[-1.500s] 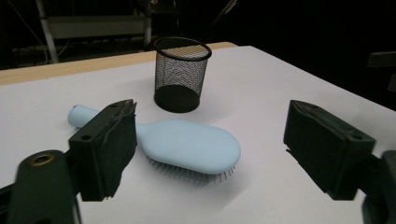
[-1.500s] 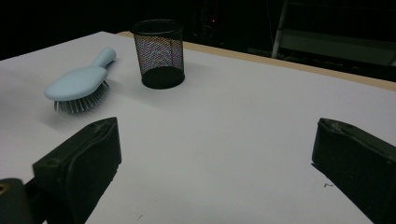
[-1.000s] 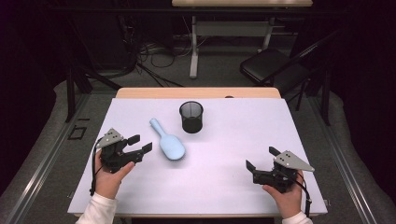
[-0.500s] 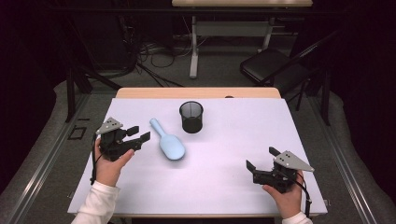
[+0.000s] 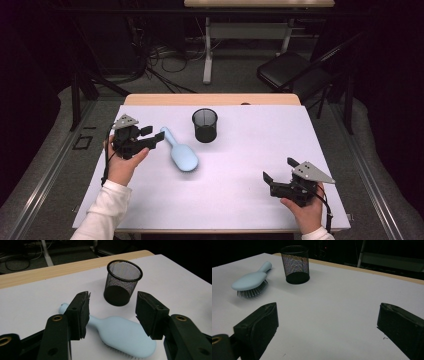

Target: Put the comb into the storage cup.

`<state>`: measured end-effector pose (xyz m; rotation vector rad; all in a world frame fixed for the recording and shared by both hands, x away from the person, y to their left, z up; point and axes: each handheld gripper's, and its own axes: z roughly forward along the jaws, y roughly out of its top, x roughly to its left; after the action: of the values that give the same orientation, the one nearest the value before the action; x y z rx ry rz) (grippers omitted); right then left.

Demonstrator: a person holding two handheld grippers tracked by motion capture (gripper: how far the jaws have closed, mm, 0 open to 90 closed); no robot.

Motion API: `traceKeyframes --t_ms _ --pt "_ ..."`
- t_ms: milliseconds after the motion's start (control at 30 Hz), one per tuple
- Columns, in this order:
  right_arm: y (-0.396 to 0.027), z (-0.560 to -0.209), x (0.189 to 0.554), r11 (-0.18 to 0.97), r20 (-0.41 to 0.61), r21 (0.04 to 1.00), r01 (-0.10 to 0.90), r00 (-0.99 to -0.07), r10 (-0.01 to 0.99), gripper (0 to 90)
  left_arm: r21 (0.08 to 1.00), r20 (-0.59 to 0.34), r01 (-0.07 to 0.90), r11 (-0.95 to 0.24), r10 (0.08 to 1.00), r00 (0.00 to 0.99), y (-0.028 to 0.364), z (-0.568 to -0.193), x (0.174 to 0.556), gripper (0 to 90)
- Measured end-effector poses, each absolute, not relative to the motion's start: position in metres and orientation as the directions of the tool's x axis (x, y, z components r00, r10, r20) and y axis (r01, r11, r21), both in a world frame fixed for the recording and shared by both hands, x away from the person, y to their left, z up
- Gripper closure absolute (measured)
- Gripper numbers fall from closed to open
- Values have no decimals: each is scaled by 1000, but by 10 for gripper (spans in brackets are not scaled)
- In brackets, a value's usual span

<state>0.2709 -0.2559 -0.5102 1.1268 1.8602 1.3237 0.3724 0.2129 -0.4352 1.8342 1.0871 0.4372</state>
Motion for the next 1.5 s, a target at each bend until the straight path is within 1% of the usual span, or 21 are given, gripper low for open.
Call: traceKeyframes --t_ms 333,500,567,667,800,967,1133,1367,1500 --pt "-257 -511 271 149 9 942 299 -470 883 38 840 -133 509 -188 837 530 206 -428 389 492" --pt "-257 -511 272 150 10 942 300 -472 882 39 839 -127 509 -193 840 527 202 -427 394 525" --pt "-257 -511 272 151 9 942 299 -472 882 41 836 -124 512 -199 839 529 201 -427 396 551" --pt "-257 -511 272 149 10 942 299 -472 881 43 835 -125 515 -195 843 524 199 -426 400 561" --pt "-257 -512 272 146 13 943 300 -470 882 46 828 -146 529 -187 839 524 197 -426 406 603" --pt "-257 -512 272 145 15 942 302 -471 882 50 802 -194 576 -159 842 503 194 -429 416 618" --pt "-257 -512 272 146 17 941 305 -474 881 57 791 -199 593 -148 855 478 194 -433 424 638" --pt "-258 -513 273 150 15 940 307 -476 880 63 771 -189 620 -145 878 440 192 -440 436 704" --pt "-258 -513 273 149 16 940 307 -476 879 63 759 -187 635 -143 886 423 190 -442 441 761"
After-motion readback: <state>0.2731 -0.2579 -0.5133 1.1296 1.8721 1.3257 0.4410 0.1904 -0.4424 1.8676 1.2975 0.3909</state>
